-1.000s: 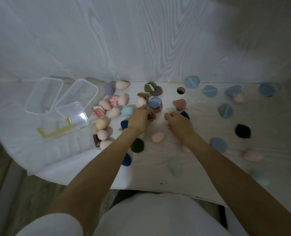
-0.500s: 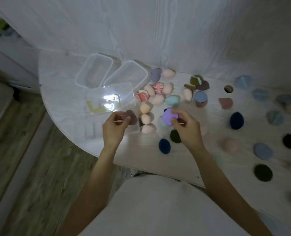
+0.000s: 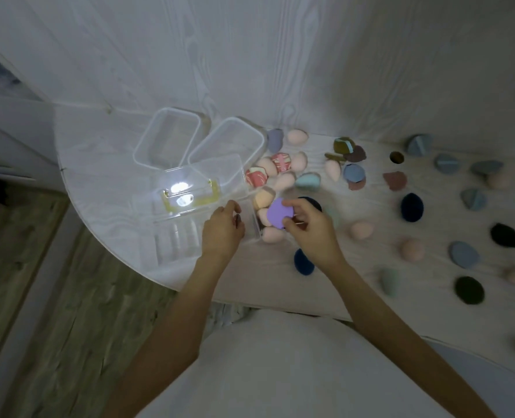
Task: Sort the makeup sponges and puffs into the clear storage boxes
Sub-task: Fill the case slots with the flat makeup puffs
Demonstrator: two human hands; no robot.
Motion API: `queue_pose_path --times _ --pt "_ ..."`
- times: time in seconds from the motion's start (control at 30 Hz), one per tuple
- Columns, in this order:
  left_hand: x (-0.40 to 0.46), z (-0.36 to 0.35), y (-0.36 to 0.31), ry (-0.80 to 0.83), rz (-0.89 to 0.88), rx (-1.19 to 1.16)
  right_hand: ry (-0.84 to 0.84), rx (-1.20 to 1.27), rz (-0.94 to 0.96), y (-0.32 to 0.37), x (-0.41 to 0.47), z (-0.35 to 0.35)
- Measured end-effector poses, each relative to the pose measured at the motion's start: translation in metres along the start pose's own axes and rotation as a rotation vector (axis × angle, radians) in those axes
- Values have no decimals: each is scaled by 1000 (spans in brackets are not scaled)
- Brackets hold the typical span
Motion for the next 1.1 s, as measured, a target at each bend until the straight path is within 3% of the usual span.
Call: queue_pose_path --times 0.17,0.37,0.47,0.97,1.1 --pt "-2 0 3 7 -61 38 113 -171 99 14 12 -38" --pt "-4 4 8 41 -72 13 325 -611 232 10 21 -85" --pt "-4 4 8 38 -70 0 395 -715 294 5 24 -97" --pt "-13 1 15 178 -85 -115 427 -740 448 1 28 -100" --pt "-16 5 15 121 -83 -130 439 -509 317 -2 30 -97"
Point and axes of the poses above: each hand's wrist, its own x-axis towards the middle knuckle, its own z-axis out of the back of the hand, y = z × x, the point moved 8 cm from there along x, towards the middle knuckle, and after that the axes turned 13 degrees about x, right-handed, at the moved point
